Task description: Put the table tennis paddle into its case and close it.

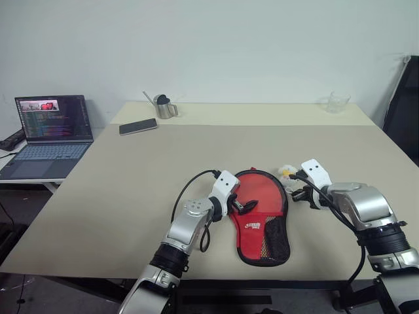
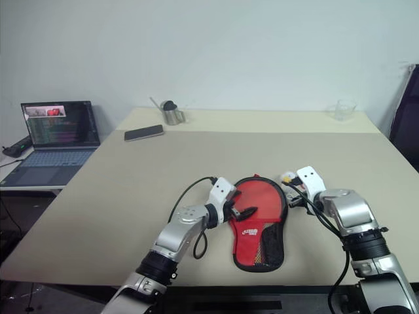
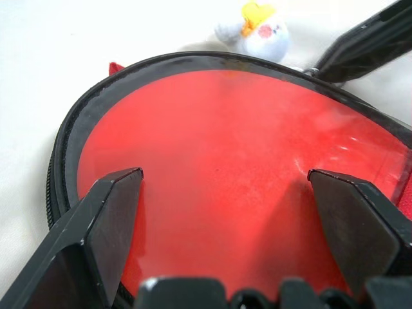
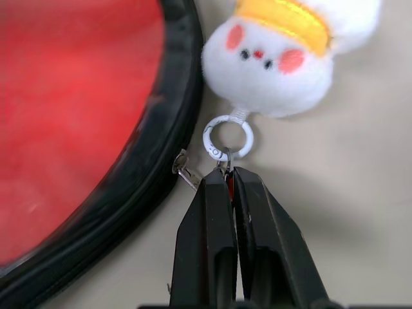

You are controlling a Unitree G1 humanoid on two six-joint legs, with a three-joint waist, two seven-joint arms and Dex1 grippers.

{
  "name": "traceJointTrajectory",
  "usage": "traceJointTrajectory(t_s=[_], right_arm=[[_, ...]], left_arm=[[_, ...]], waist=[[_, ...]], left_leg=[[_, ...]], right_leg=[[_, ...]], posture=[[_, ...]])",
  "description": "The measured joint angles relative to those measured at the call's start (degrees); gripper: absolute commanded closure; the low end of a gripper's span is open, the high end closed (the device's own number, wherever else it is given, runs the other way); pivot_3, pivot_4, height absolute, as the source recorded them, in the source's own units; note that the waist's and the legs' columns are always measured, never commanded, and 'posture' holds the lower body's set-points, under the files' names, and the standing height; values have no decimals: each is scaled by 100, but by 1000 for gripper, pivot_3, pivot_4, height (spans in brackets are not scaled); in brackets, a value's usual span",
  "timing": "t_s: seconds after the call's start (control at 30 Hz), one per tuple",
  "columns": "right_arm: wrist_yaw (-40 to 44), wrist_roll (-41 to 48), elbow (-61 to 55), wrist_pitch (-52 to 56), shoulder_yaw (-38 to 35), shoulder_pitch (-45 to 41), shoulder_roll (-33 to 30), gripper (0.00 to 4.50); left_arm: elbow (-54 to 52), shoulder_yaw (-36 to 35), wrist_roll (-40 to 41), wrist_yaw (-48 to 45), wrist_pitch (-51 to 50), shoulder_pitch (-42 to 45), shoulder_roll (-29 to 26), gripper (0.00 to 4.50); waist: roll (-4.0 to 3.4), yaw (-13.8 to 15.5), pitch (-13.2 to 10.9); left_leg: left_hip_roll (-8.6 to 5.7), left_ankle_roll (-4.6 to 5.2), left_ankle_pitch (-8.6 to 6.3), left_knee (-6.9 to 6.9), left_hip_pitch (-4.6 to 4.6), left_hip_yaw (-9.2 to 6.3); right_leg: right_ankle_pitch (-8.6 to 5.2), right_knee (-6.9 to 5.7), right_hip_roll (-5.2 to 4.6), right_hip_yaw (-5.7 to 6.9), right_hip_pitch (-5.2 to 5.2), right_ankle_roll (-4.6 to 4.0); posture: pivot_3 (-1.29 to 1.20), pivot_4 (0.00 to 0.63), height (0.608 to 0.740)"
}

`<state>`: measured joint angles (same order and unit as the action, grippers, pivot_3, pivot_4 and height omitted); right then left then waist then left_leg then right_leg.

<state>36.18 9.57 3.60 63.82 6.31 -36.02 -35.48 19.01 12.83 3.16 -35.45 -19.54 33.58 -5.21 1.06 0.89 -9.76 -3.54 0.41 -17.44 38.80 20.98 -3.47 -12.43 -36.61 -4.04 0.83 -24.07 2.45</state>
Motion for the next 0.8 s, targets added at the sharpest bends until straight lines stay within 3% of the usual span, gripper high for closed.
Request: traceJointTrajectory(t_s=[0.43,0.67,0.8], right_arm=[[825,482,-1679,308,425,912,-1042,4466],[905,573,-1909,326,515,1013,-1159,4466],[1010,571,-1916,182,676,1008,-1279,3493]], left_arm=[[177,35,-4,-44,128,91,44,0],[256,39,-20,-110,161,135,67,0],[331,39,-32,-136,232,162,75,0]], waist=[[2,50,1],[2,52,1],[2,53,1]], left_leg=[[1,-7,2,-1,6,-27],[1,-9,0,-1,3,-56],[1,-9,0,0,3,-62]], right_leg=[[-5,31,0,25,17,10],[-5,66,-1,56,51,11],[-7,67,-1,63,55,16]], posture=[[0,150,740],[0,150,740],[0,150,740]])
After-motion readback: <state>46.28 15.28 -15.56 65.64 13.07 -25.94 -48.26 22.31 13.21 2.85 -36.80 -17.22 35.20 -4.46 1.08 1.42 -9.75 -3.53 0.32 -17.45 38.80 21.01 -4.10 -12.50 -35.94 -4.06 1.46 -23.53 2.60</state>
